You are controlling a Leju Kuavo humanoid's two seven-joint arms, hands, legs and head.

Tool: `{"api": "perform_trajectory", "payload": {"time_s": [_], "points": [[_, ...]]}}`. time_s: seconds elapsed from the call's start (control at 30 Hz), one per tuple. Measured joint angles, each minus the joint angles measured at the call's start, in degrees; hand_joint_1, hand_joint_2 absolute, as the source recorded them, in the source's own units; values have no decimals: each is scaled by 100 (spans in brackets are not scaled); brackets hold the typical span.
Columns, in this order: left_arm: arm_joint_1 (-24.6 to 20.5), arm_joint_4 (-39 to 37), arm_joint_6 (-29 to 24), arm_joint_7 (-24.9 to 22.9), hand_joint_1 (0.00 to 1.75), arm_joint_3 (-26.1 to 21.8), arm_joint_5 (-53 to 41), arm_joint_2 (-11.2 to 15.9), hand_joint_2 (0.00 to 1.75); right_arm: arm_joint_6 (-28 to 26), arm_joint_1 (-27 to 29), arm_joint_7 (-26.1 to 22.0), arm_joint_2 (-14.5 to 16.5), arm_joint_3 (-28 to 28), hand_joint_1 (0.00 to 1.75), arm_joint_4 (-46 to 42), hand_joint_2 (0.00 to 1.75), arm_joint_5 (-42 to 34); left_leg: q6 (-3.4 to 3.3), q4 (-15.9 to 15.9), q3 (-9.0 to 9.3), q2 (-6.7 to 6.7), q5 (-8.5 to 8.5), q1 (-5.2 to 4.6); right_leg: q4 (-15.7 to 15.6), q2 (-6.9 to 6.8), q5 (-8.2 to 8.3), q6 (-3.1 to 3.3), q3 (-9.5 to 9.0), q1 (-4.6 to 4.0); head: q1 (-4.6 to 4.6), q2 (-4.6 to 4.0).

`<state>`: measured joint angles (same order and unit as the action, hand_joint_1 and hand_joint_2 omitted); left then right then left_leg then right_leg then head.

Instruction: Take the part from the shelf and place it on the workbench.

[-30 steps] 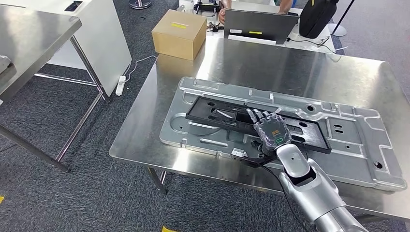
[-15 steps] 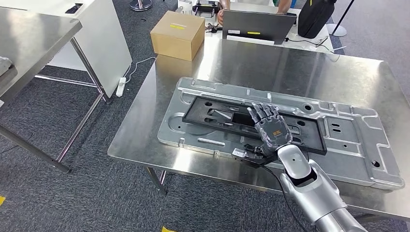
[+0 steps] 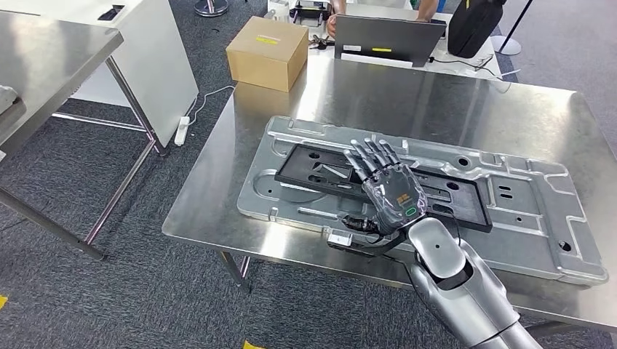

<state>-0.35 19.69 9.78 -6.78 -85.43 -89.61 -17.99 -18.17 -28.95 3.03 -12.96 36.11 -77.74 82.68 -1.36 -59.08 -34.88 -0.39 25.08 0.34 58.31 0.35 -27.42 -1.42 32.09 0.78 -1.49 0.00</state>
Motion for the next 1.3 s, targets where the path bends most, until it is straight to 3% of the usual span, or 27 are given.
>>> {"api": "perform_trajectory", "payload": {"time_s": [0.1,0.17,0.23,0.3,0.33,0.37,0.4,0.5,0.57,0.67,0.73,0.8,0.83,0.97,1.0,1.03,1.1,1.13,1.23,1.27,1.3], "points": [[-1,0,-21,-73,0,-12,-11,1,0,-6,6,-10,-1,84,0,-274,0,-47,-51,-8,-3,-5,-15,-30,-46,4,39,-59,-13,28,3,0],[-2,-1,-38,-124,0,-11,-20,-5,0,-32,19,-8,-10,132,0,-460,0,-57,-116,103,28,15,-101,4,-39,8,14,-107,-7,34,2,0],[-3,-1,-42,-153,0,-10,-23,-14,0,-81,38,-9,-26,173,0,-607,0,-55,-155,223,46,47,-185,38,288,2,-265,-107,127,25,-2,0],[-2,-1,-40,-174,0,-8,-26,-15,0,-119,85,-10,-45,240,0,-700,0,-38,-164,241,15,60,-217,31,1013,-4,-683,-113,416,35,-3,0],[0,-2,-39,-181,0,-8,-26,-15,0,-128,122,-10,-56,276,0,-732,0,-29,-156,234,-8,63,-228,31,1343,-5,-818,-125,543,46,-3,0],[1,-2,-39,-185,0,-8,-27,-15,0,-132,158,-10,-66,302,0,-756,0,-22,-144,220,-34,63,-241,33,1501,-8,-849,-139,590,62,-2,0],[2,-2,-38,-186,0,-8,-28,-16,0,-134,184,-10,-72,321,0,-779,0,-20,-126,197,-64,63,-253,41,1436,-12,-774,-156,529,83,-3,0],[-1,-1,-35,-186,0,-6,-29,-20,0,-142,195,-10,-84,365,0,-853,0,-18,-33,63,-175,60,-267,62,386,-21,-331,-195,-44,135,-4,0],[-2,0,-36,-186,0,-4,-34,-17,0,-151,201,-11,-89,397,0,-895,0,-18,60,6,-222,53,-287,48,74,7,-231,-137,-177,116,4,0],[10,0,-36,-191,0,-3,-38,-16,0,-160,204,-10,-96,424,0,-923,0,-19,192,20,-253,42,-342,66,104,17,-126,37,-87,83,11,0],[13,0,-36,-198,0,-3,-38,-15,0,-164,198,-10,-98,446,0,-924,0,-19,246,-242,-382,38,-49,87,94,-3,-22,151,11,95,19,0],[8,0,-36,-201,0,-1,-39,-15,0,-168,199,-6,-98,468,0,-924,0,-20,270,-821,-584,39,454,94,95,-16,62,207,122,81,27,0],[7,0,-36,-201,0,0,-39,-15,0,-169,201,-5,-98,471,0,-924,0,-21,275,-1030,-649,39,600,94,96,-19,84,215,153,74,27,0],[5,0,-37,-201,0,3,-40,-14,0,-170,207,6,-99,481,0,-922,0,-28,281,-1405,-739,39,801,93,100,-23,131,221,221,56,29,0],[4,0,-38,-201,0,5,-40,-14,0,-171,214,13,-103,489,0,-920,0,-32,272,-1483,-680,39,845,92,103,-26,173,221,279,41,29,0],[2,0,-39,-201,0,13,-40,-13,0,-173,222,23,-115,500,0,-920,0,-39,228,-1204,-362,37,798,80,107,-25,242,213,360,22,30,0],[-12,0,-42,-202,0,31,-40,-6,0,-179,235,37,-150,516,0,-924,0,-64,122,-323,361,35,627,32,112,-26,381,169,494,-14,28,0],[-18,0,-43,-202,0,38,-39,-3,0,-181,235,40,-167,520,0,-927,0,-85,74,81,632,32,534,2,109,-27,438,131,527,-18,28,0],[-12,-1,-43,-208,0,42,-39,-1,0,-180,242,39,-196,521,0,-927,0,-134,-5,159,605,46,407,-29,68,-33,532,11,535,7,26,0],[-8,-1,-44,-213,0,43,-40,-1,0,-179,244,39,-213,521,0,-927,0,-143,-47,188,581,61,337,-20,102,-27,464,-21,560,12,23,0],[-6,-2,-44,-216,0,43,-40,-1,0,-179,246,39,-232,521,0,-927,0,-147,-93,219,540,80,258,-6,229,-20,294,-47,615,15,19,0]]}}
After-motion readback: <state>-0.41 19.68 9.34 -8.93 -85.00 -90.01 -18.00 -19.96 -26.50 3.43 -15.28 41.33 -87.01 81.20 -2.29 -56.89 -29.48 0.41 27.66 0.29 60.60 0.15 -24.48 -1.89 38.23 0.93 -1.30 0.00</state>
